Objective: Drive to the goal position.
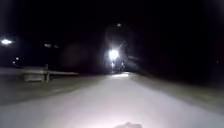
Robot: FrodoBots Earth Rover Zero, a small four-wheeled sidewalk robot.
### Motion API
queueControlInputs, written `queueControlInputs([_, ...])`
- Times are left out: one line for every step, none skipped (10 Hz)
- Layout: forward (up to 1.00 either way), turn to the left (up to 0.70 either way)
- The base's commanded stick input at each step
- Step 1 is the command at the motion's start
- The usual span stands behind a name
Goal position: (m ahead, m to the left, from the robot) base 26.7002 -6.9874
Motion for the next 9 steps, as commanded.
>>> queueControlInputs([0.7,0.0])
queueControlInputs([0.7,0.0])
queueControlInputs([0.7,0.0])
queueControlInputs([0.7,0.0])
queueControlInputs([0.7,-0.07])
queueControlInputs([0.7,-0.14])
queueControlInputs([0.7,-0.14])
queueControlInputs([0.7,-0.14])
queueControlInputs([0.7,-0.11])
